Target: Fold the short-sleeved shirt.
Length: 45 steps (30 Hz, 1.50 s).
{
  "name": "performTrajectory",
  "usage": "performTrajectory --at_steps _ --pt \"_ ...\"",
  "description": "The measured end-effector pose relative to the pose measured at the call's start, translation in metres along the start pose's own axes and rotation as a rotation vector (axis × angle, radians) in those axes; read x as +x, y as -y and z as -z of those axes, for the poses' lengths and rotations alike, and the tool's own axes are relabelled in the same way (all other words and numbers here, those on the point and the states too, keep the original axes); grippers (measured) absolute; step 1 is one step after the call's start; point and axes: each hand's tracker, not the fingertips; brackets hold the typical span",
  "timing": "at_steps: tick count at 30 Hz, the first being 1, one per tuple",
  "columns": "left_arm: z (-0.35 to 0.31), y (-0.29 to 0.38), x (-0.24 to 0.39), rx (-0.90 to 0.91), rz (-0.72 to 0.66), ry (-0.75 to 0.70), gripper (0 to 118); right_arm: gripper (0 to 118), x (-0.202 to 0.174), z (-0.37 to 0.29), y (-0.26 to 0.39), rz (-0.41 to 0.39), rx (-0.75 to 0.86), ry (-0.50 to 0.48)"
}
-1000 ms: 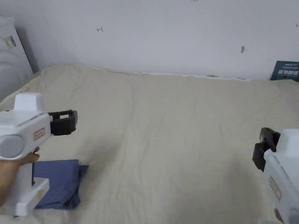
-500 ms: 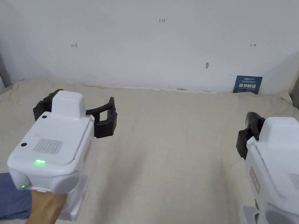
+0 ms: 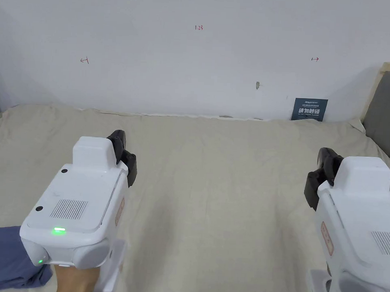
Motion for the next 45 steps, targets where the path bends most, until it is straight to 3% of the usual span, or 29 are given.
performTrajectory --at_steps 45 --pt "-0.009 0.002 -0.005 -0.032 0.003 0.025 0 2 -0.003 -0.004 -0.008 -0.010 0.010 -0.008"
